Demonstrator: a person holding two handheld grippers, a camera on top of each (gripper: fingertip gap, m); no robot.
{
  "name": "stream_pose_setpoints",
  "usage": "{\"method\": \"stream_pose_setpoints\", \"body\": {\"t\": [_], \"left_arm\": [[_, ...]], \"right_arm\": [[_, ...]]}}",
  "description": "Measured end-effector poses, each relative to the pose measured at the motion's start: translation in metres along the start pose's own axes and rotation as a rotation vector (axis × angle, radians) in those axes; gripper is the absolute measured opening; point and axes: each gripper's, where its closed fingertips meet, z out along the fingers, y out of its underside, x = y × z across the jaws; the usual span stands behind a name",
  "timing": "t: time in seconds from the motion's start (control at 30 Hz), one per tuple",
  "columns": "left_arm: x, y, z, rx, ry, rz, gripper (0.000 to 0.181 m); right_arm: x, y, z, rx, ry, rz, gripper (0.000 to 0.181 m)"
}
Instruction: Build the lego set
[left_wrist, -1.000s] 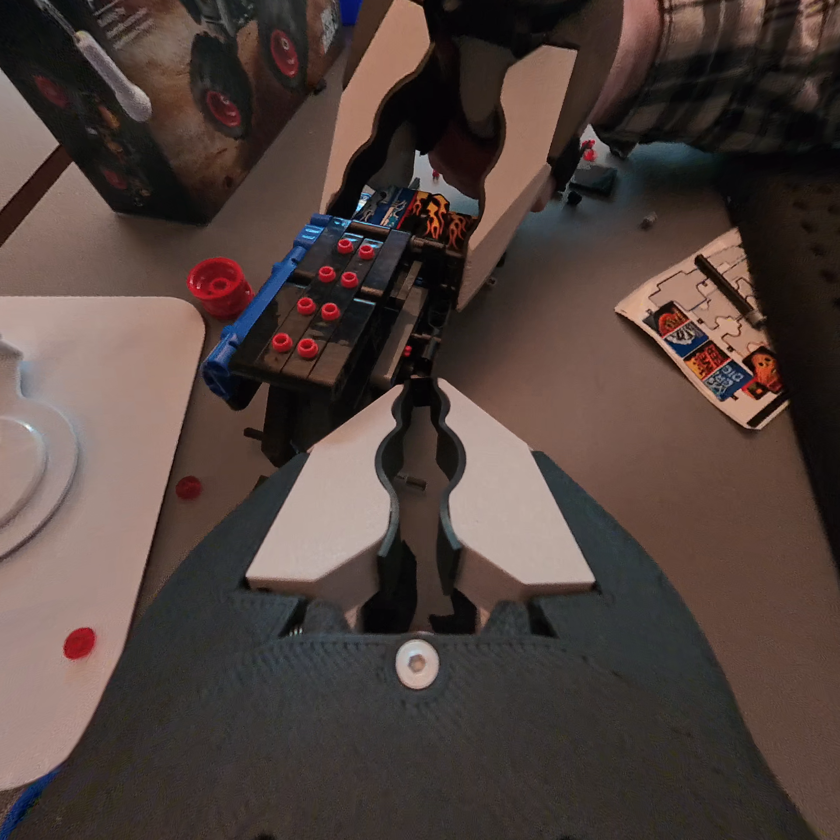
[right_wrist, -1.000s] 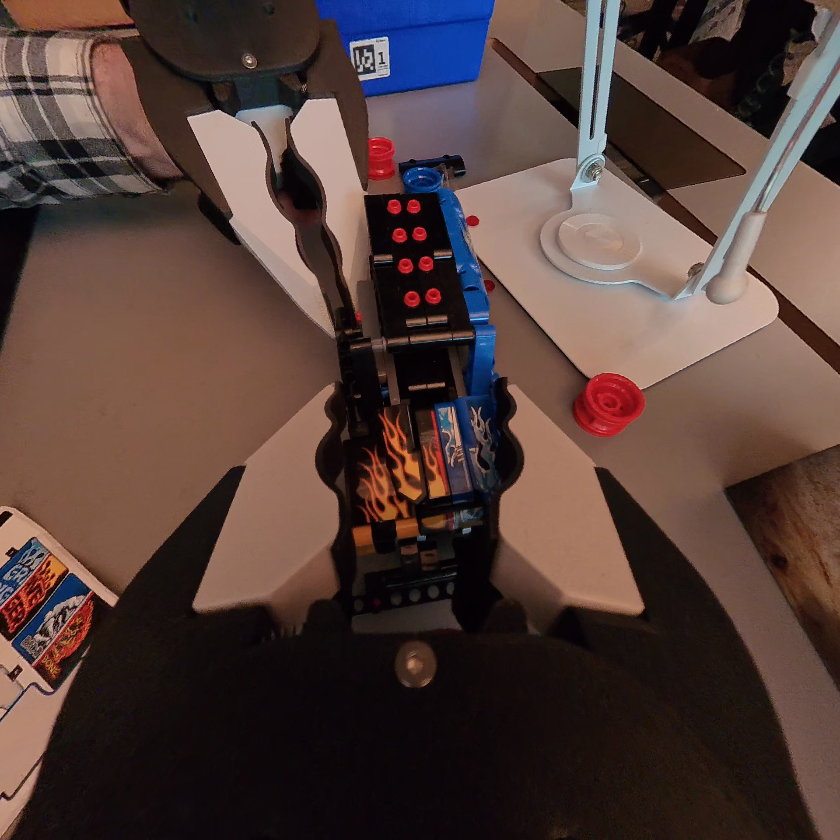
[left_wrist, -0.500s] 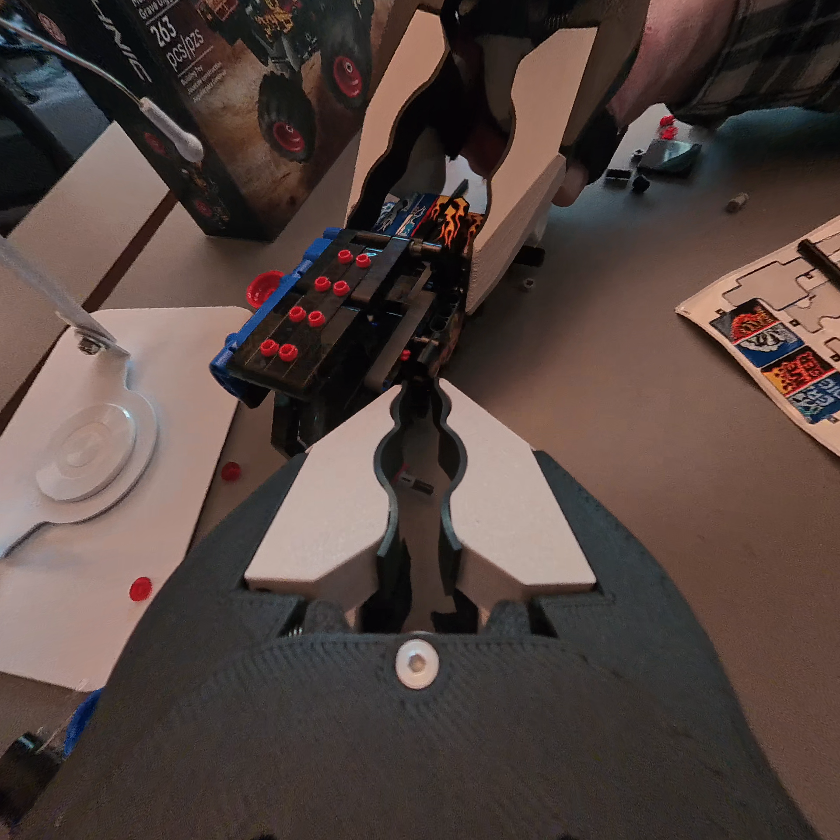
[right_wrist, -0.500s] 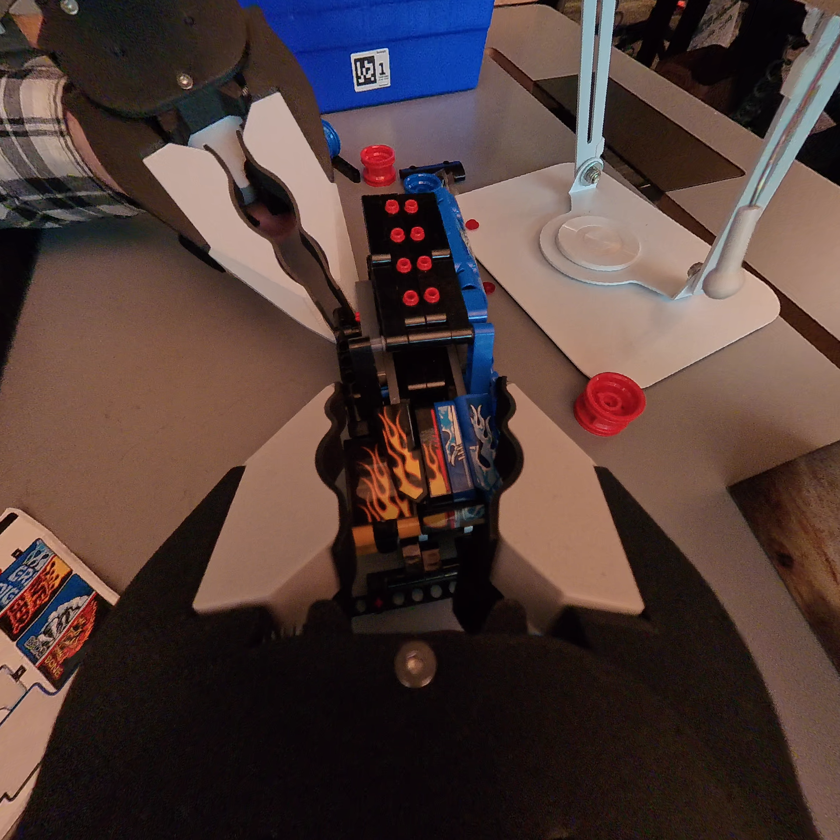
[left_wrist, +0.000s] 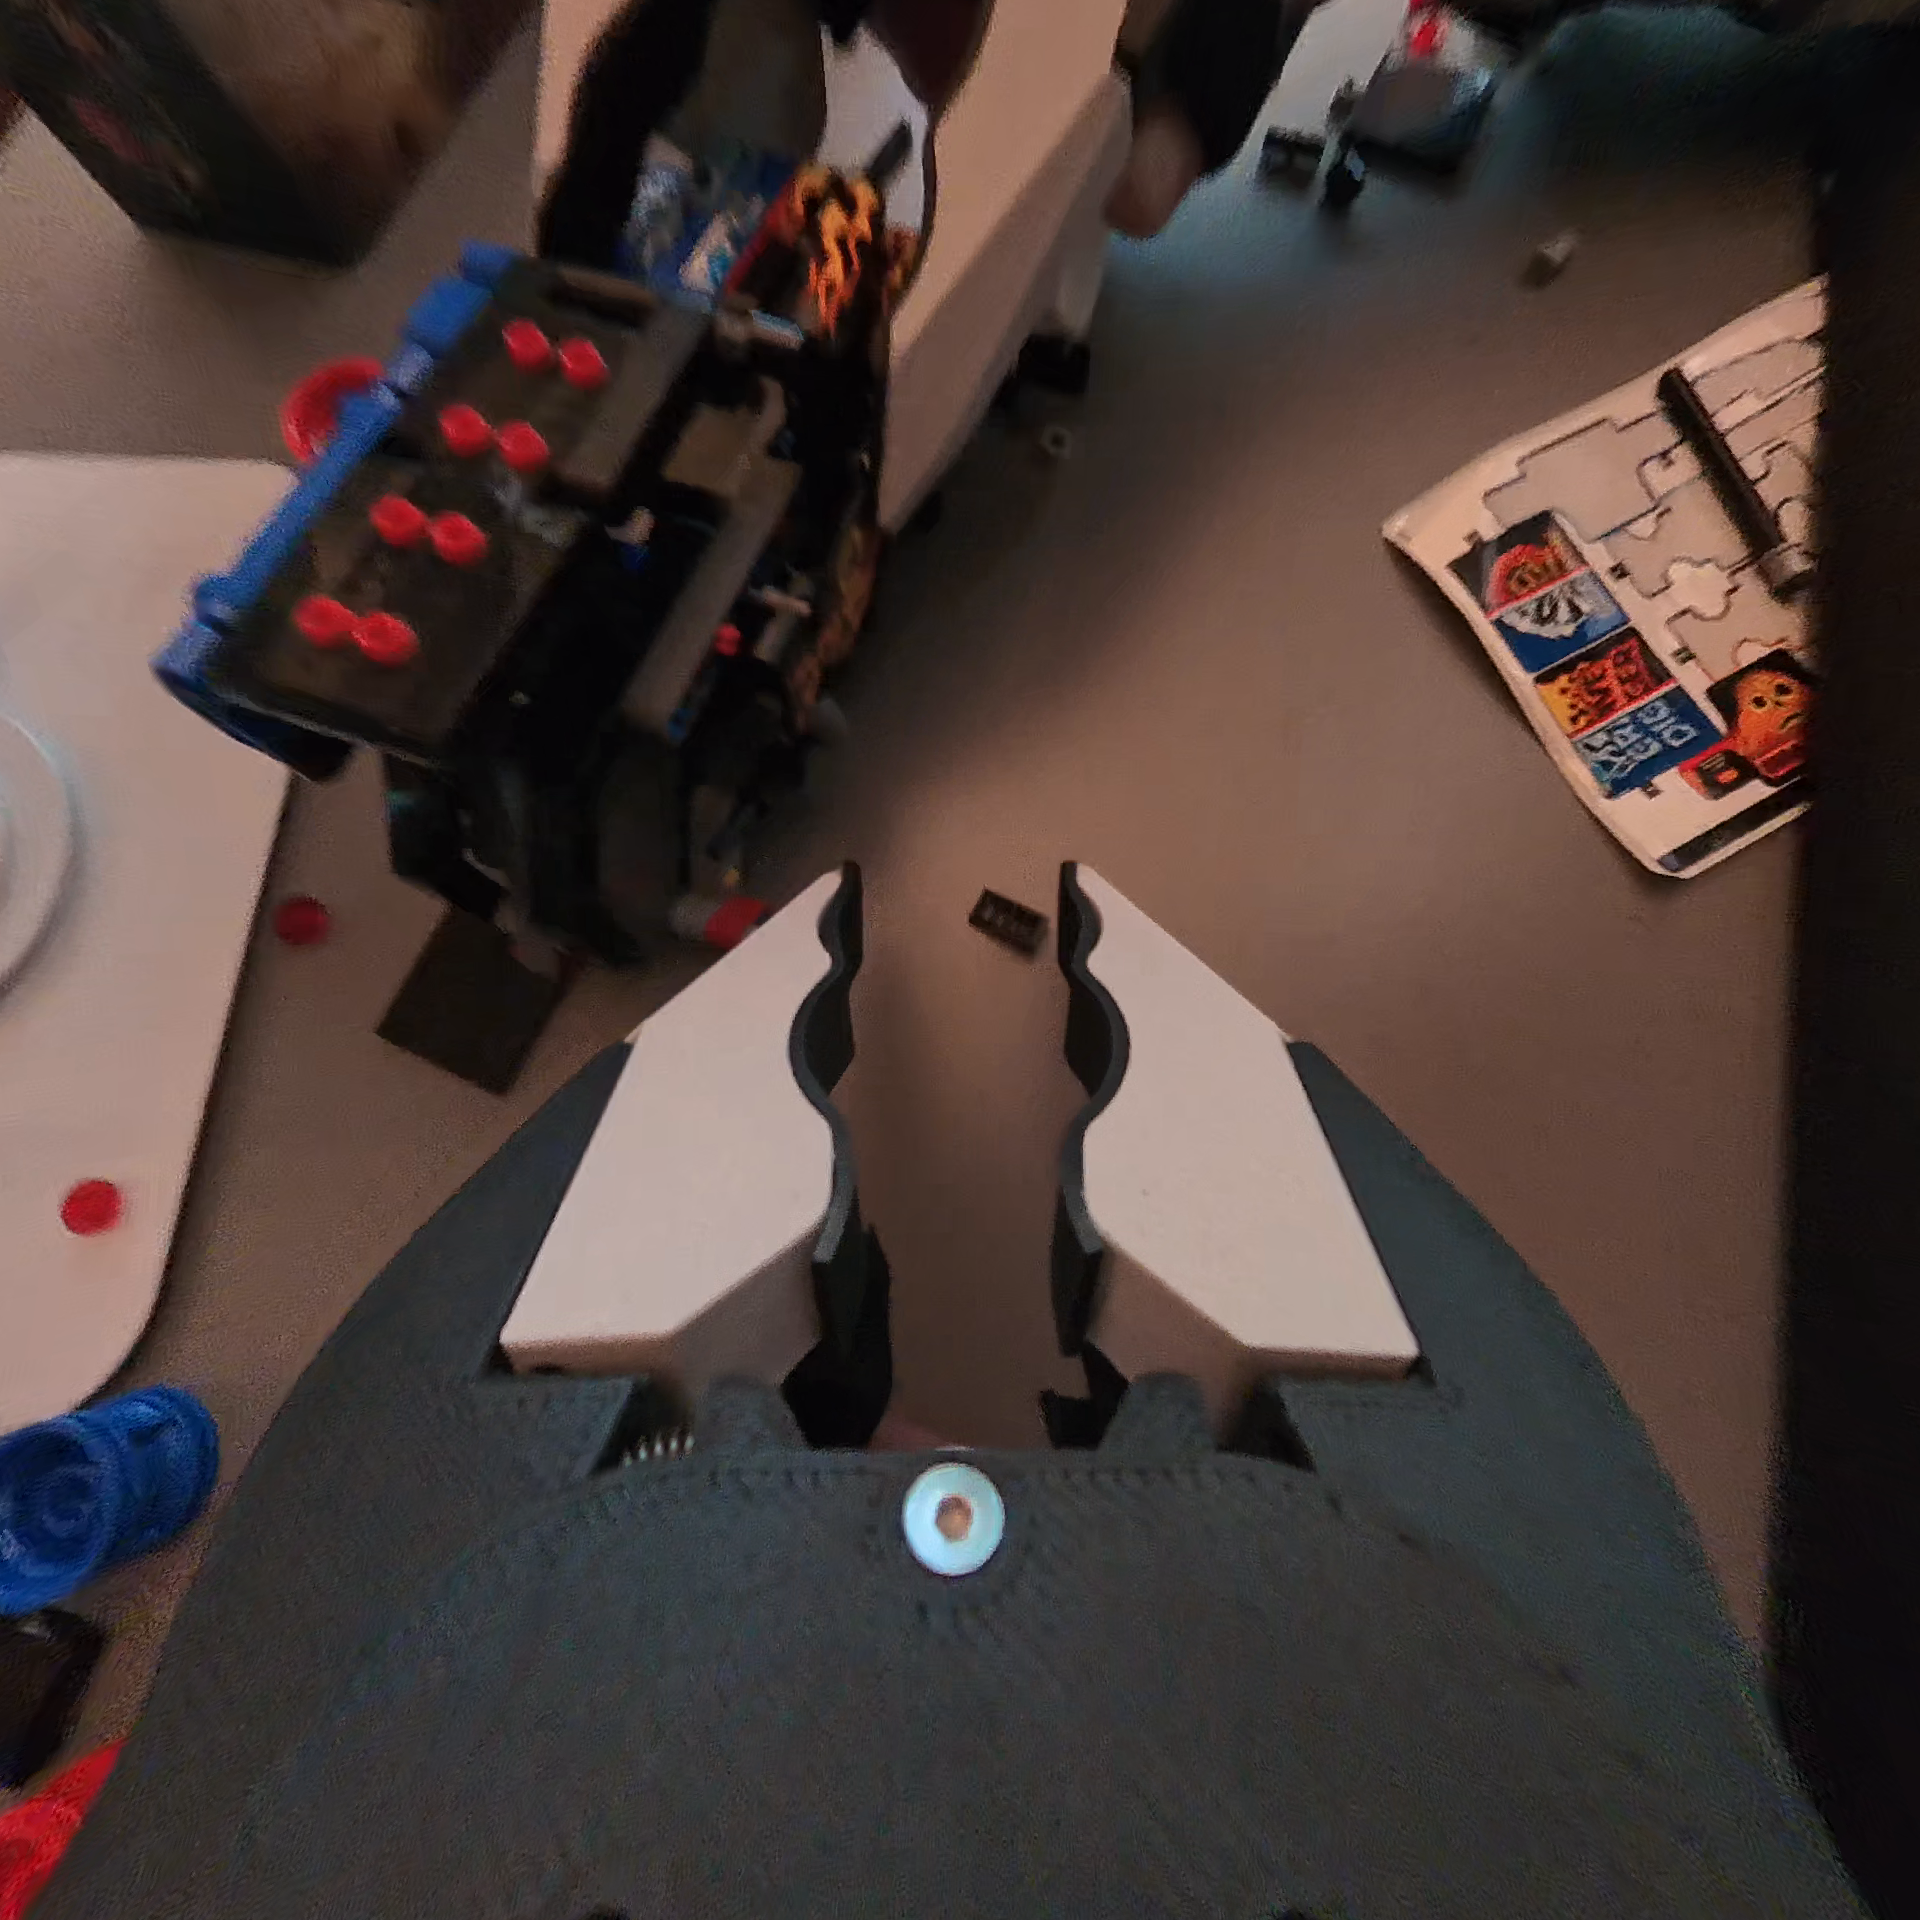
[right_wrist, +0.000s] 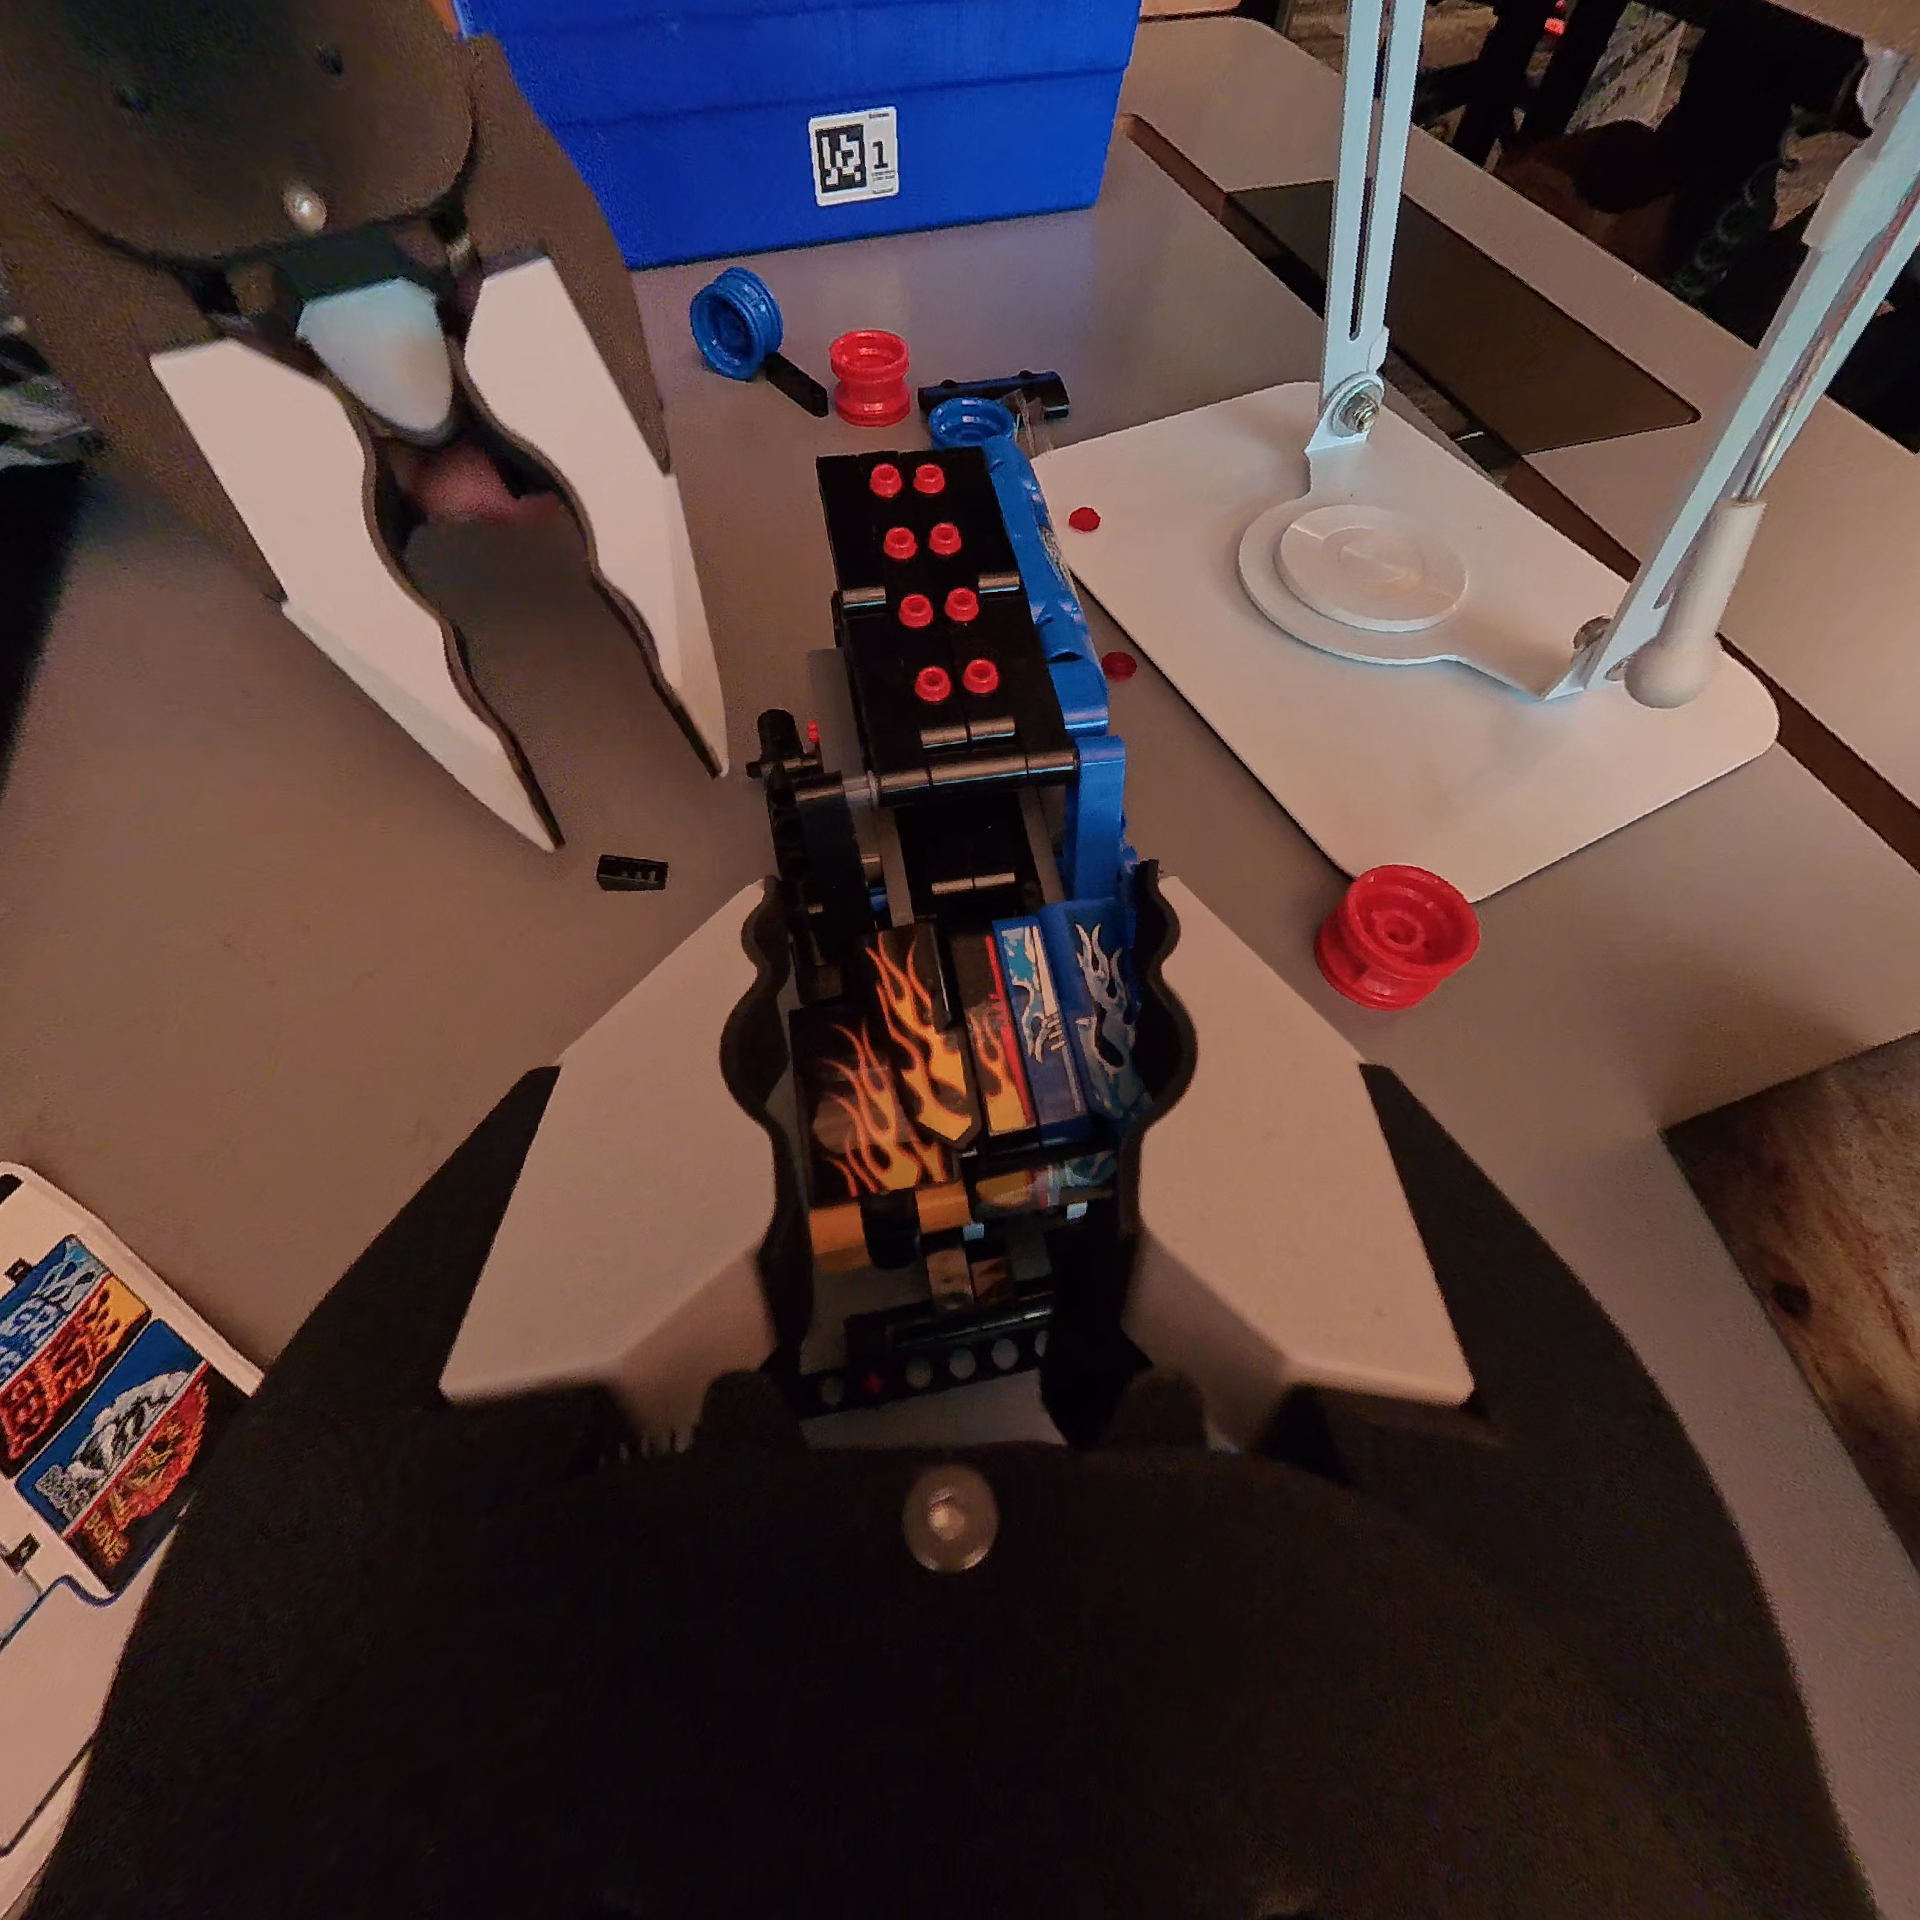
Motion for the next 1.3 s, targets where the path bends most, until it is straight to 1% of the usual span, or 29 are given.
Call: {"method": "stream_pose_setpoints", "body": {"t": [0.1, 0.13, 0.2, 0.23, 0.27, 0.33, 0.47, 0.5, 0.57, 0.67, 0.73, 0.77, 0.8, 0.87, 0.97, 1.0, 1.1, 1.13, 1.3], "left_arm": [[0.009, 0.013, 0.007, -0.086, -0.016, -0.033, 0.035], [0.008, 0.014, 0.009, -0.091, -0.042, -0.052, 0.031], [0.015, 0.017, 0.013, -0.119, -0.041, -0.102, 0.028], [0.013, 0.018, 0.015, -0.126, -0.074, -0.109, 0.026], [0.015, 0.018, 0.015, -0.124, -0.080, -0.113, 0.023], [0.014, 0.017, 0.016, -0.118, -0.100, -0.121, 0.012], [0.008, 0.018, 0.015, -0.106, -0.136, -0.083, 0.008], [0.008, 0.017, 0.015, -0.096, -0.135, -0.048, 0.008], [0.015, 0.010, 0.013, -0.053, -0.109, 0.033, 0.008], [0.013, 0.001, 0.009, -0.008, -0.118, 0.043, 0.007], [0.013, -0.009, 0.002, 0.050, -0.132, 0.084, 0.007], [0.012, -0.014, -0.002, 0.075, -0.141, 0.090, 0.007], [0.014, -0.020, -0.007, 0.113, -0.132, 0.100, 0.007], [0.019, -0.035, -0.016, 0.199, -0.120, 0.123, 0.007], [0.024, -0.045, -0.023, 0.247, -0.105, 0.147, 0.007], [0.025, -0.046, -0.024, 0.256, -0.106, 0.149, 0.007], [0.027, -0.047, -0.025, 0.260, -0.099, 0.161, 0.007], [0.029, -0.048, -0.026, 0.274, -0.088, 0.161, 0.007], [0.031, -0.050, -0.026, 0.291, -0.075, 0.167, 0.007]], "right_arm": [[0.000, 0.000, 0.000, -0.003, 0.007, -0.007, 0.066], [-0.001, 0.000, 0.000, -0.005, 0.009, -0.010, 0.066], [-0.001, 0.000, 0.000, -0.006, 0.013, -0.015, 0.066], [-0.001, 0.000, 0.000, -0.007, 0.014, -0.016, 0.066], [-0.001, -0.001, 0.000, -0.007, 0.016, -0.017, 0.065], [-0.001, -0.001, 0.000, -0.009, 0.019, -0.018, 0.065], [-0.003, -0.006, -0.002, -0.006, 0.022, -0.029, 0.065], [-0.004, -0.010, -0.005, 0.004, 0.027, -0.035, 0.067], [-0.004, -0.019, -0.012, 0.032, 0.042, -0.062, 0.063], [-0.012, -0.029, -0.022, 0.048, 0.063, -0.143, 0.054], [-0.032, -0.036, -0.026, 0.062, 0.024, -0.211, 0.047], [-0.046, -0.037, -0.026, 0.065, -0.019, -0.242, 0.039], [-0.059, -0.036, -0.025, 0.059, -0.055, -0.277, 0.033], [-0.074, -0.029, -0.020, 0.009, -0.087, -0.330, 0.027], [-0.085, -0.021, -0.008, -0.055, -0.100, -0.390, 0.020], [-0.087, -0.018, -0.005, -0.075, -0.102, -0.407, 0.016], [-0.090, -0.014, 0.001, -0.093, -0.109, -0.415, 0.012], [-0.090, -0.014, 0.001, -0.090, -0.111, -0.413, 0.007], [-0.091, -0.015, 0.001, -0.087, -0.115, -0.398, 0.005]]}}
